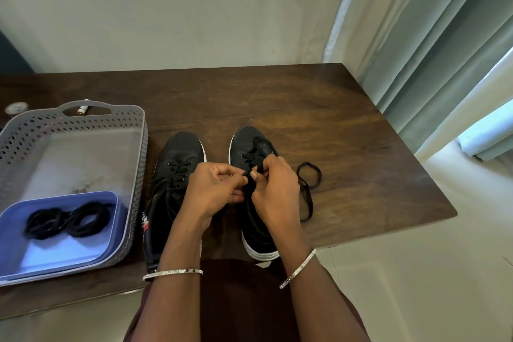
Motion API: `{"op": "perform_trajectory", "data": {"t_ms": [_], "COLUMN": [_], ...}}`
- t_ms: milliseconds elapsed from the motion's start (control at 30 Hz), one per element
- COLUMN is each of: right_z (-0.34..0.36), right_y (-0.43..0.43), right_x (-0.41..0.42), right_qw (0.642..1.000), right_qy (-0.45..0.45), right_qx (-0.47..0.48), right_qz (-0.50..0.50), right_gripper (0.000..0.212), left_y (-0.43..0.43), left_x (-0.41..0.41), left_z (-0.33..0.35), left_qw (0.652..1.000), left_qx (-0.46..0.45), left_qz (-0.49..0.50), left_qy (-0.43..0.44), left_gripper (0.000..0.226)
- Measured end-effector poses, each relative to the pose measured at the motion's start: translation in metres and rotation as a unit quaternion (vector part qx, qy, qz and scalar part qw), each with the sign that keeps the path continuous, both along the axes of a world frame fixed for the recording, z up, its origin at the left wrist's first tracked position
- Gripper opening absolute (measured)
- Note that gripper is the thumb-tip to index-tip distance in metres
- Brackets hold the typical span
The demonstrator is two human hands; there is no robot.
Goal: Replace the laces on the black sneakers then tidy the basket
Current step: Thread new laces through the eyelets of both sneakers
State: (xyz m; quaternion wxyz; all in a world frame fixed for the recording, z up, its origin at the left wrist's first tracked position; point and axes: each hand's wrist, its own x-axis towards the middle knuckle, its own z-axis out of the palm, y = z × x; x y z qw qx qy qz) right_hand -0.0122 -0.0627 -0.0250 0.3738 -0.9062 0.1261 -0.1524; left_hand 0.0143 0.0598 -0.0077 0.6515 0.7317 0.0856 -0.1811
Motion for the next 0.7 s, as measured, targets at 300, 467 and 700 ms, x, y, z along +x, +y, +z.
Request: {"op": "perform_trajectory", "data": {"t_ms": [300,467,700], "right_z": [-0.005,-0.006,0.003], "right_y": [-0.004,-0.008,-0.006], "right_x": [-0.001,-0.001,-0.003], "right_qw": [1.000,0.996,0.994], "right_qy": [0.007,0.040,0.039], "right_qx": [0.003,0.080,0.089], "right_qz": [0.019,-0.018,-0.052], "right_gripper": [0.026,0.009,0.009], "left_y": [0.001,0.004,0.002], "left_x": [0.002,0.004,0.006], "left_z": [-0.002,-0.005,-0.007], "left_qw": [1.000,0.999,0.999], "left_qx": [-0.007,-0.013,-0.007], "left_qz": [-0.001,-0.030,-0.030], "left_qy": [0.013,0.002,-0.008], "left_gripper": [0.009,0.018,0.010]}}
